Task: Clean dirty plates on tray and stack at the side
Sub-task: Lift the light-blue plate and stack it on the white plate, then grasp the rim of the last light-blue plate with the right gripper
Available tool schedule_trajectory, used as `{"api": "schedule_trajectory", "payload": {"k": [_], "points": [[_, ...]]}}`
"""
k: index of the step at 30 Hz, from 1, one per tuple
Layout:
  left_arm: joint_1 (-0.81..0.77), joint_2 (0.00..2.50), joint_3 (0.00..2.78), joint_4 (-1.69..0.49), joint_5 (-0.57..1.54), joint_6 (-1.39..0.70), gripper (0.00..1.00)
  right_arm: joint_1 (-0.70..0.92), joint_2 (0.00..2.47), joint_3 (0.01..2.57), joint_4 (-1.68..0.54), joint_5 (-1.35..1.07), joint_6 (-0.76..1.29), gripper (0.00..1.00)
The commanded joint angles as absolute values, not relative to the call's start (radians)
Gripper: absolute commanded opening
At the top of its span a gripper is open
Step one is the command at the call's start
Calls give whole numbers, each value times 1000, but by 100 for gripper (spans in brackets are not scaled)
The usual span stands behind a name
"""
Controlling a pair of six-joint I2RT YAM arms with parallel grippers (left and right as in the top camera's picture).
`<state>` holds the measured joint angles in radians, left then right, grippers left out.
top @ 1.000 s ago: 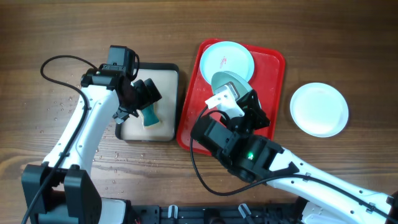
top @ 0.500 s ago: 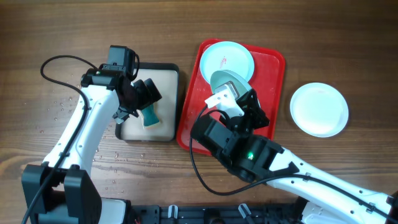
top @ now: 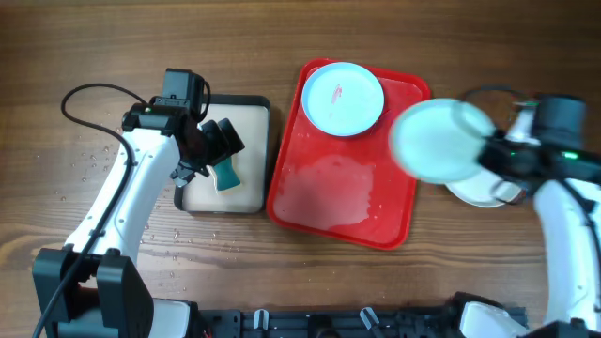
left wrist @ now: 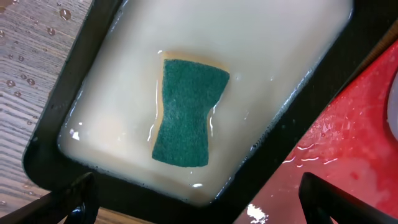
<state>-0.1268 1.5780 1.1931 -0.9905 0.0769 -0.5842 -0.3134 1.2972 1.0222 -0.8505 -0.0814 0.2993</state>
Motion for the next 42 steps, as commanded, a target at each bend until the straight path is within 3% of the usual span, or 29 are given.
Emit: {"api": "schedule_trajectory", "payload": {"k": [1, 3, 6, 9, 10, 12, 15, 18, 20, 28, 30, 31, 32, 42], "points": [[-121, 1571, 1192, -991, 82, -580, 100, -509, 1382, 1019, -852, -90, 318, 4], [-121, 1571, 1192, -991, 81, -580, 100, -564, 1454, 1019, -851, 4, 351, 4], [-121, 1571, 1192, -991, 82, -580, 100, -586, 1604, 1019, -824, -44, 374, 8], [-121, 1571, 1192, -991, 82, -580, 100, -585, 1613, 1028, -830, -273, 268, 58], [-121, 1571, 1192, -991, 82, -580, 100, -567, 1571, 1046, -839, -416, 226, 59], [-121, 1571, 1192, -991, 82, -580, 100, -508, 1488, 1087, -862, -527, 165, 56], [-121, 1571, 1192, -991, 82, -580, 100, -286, 1363, 1178, -918, -521, 156, 53], [-121, 1571, 1192, -991, 82, -580, 100, 8, 1390, 1238, -857, -273, 185, 52], [-121, 1571, 1192, -991, 82, -580, 100, 109, 1510, 1239, -707, -153, 192, 51], [-121, 1571, 1192, -991, 82, -580, 100, 114, 2025, 1240, -299, -309, 276, 50], [-121, 1571, 1192, -991, 82, -580, 100, 125, 2058, 1239, -304, -311, 291, 40], [-121, 1571, 1192, -991, 82, -580, 100, 132, 2066, 1239, -308, -311, 290, 24], [-121, 1571, 1192, -991, 82, -580, 100, 133, 2064, 1239, -332, -296, 292, 4], [-121, 1571, 1192, -991, 82, -580, 100, 133, 1642, 1232, -936, -209, 342, 4]]}}
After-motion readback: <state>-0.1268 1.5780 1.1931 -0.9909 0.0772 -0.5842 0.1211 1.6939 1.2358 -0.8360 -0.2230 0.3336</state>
